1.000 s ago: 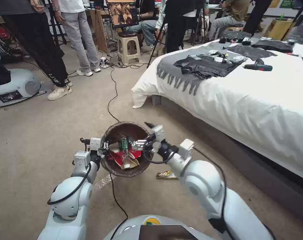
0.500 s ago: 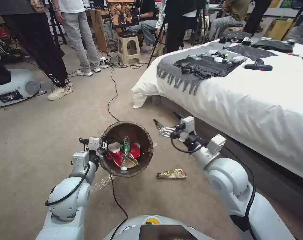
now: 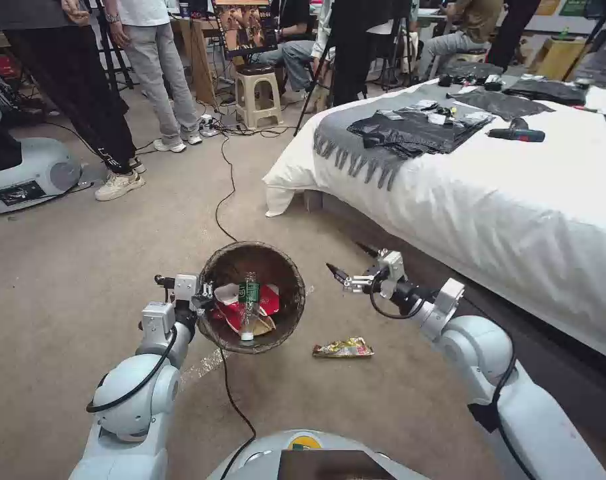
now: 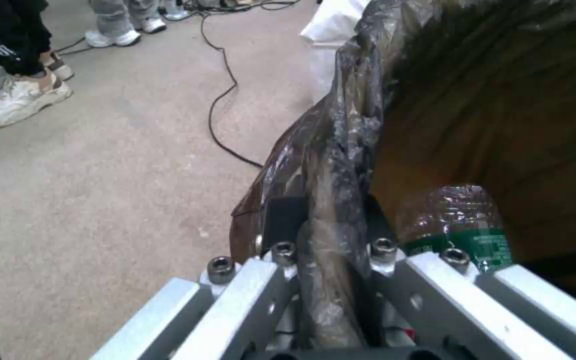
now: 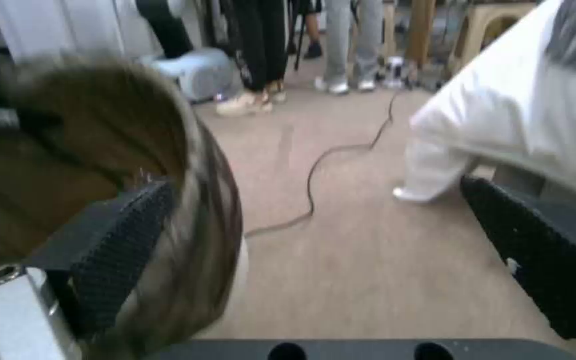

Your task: Pick up the trash bin, then pick up the garbage from the floor and place it into the trash bin.

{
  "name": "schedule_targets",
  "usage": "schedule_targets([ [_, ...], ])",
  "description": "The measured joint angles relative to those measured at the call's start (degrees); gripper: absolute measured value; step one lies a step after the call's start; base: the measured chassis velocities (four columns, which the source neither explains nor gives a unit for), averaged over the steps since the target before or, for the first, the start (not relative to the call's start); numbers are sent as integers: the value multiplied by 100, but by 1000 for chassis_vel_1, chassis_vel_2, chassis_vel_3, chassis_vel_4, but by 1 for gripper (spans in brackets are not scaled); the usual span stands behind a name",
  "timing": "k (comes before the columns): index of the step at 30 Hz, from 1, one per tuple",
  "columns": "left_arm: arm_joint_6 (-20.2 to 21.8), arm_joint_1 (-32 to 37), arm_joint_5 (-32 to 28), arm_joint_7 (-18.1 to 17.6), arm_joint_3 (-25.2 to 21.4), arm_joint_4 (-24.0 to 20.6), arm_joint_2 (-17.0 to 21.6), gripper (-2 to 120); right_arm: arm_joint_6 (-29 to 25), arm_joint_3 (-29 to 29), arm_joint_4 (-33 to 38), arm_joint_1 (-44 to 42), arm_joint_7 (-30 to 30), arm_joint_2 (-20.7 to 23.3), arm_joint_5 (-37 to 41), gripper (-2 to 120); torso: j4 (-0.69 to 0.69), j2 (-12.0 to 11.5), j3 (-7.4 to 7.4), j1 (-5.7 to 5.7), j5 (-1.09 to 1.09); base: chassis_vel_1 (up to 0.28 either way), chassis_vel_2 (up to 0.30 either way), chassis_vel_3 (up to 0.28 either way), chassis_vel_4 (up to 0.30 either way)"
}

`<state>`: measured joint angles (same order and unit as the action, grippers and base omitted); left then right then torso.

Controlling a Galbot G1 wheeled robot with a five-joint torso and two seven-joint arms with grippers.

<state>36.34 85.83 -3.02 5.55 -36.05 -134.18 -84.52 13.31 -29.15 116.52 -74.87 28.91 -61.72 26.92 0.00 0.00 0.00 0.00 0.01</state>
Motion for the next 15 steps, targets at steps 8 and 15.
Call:
schedule_targets([
  [8,-9,-7,-4,1,4,23,-4,3,-175,-35,-850,45,661,50,-493,100,0,0,0,0,-1,0,0,0,0],
  [15,-13,-8,-4,2,4,29,-3,3,-298,102,-1532,200,733,88,-779,100,0,0,0,0,-1,0,0,0,0],
])
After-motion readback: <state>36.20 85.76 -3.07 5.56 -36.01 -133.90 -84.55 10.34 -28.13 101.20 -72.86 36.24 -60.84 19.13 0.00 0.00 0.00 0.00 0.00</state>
